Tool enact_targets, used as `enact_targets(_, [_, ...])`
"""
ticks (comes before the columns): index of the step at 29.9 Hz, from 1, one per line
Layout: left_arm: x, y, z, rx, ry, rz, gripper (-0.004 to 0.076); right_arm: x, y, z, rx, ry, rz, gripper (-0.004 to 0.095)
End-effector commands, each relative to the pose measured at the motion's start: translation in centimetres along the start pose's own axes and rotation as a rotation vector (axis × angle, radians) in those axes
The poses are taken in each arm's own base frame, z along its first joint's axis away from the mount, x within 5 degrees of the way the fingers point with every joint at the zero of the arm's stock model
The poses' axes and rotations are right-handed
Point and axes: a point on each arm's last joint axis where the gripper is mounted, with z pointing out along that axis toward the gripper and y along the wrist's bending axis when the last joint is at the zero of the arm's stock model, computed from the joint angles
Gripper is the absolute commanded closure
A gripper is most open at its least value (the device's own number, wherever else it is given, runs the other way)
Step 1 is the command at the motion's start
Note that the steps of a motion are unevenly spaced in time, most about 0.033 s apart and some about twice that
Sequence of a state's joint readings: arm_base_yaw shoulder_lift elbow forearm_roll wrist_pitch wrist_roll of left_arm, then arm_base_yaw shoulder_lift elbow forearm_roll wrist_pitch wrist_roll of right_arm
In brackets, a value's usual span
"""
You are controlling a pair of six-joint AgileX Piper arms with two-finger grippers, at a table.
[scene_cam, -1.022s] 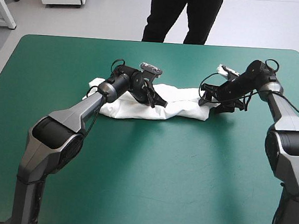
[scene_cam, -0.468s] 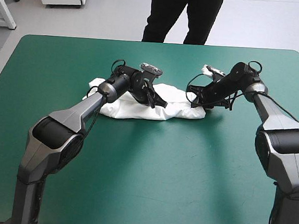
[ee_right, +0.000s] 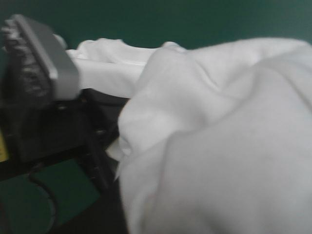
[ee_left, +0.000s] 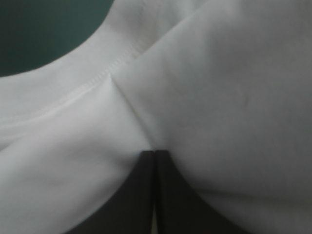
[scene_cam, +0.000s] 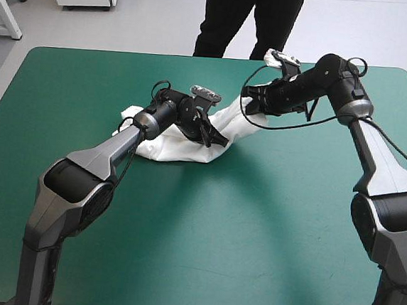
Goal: Fold the cloth
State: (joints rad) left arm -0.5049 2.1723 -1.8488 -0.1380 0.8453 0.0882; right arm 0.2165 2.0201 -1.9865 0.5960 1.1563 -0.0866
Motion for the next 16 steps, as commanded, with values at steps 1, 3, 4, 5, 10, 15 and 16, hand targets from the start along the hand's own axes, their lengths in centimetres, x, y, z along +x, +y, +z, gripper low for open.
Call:
enact_targets(1, [-1.3, -0.6, -3.3, 0.007, -0.079, 0.000, 0.0733, -0.7, 5.0, -4.4, -0.101, -0.123, -0.099, 0.0921])
enact_targets(3, [-1.3, -0.6, -3.3, 0.007, -0.079, 0.000, 0.0733, -0.6, 5.8, -4.4, -0.088, -0.127, -0.130, 0.0921])
enact_targets(4, [-1.3, -0.6, -3.3, 0.007, -0.077, 0.000, 0.0733, -0.6, 6.0, -4.2, -0.079, -0.126, -0.142, 0.0920])
enact_targets(5, [-1.3, -0.6, -3.3, 0.007, -0.077, 0.000, 0.0733, -0.6, 6.0, -4.2, -0.072, -0.128, -0.137, 0.0921])
enact_targets(10, [-1.1, 0.2, -4.0, -0.005, -0.058, -0.015, 0.0733, -0.6, 5.7, -4.2, -0.044, -0.126, -0.127, 0.0921])
enact_targets(15, [-1.5, 2.1, -10.1, -0.133, -0.115, 0.035, 0.0733, -0.5, 5.4, -4.2, -0.005, -0.118, -0.139, 0.0921])
enact_targets(16, [-1.5, 2.6, -12.4, -0.166, -0.146, 0.041, 0.0733, -0.5, 5.4, -4.2, -0.005, -0.117, -0.139, 0.0920])
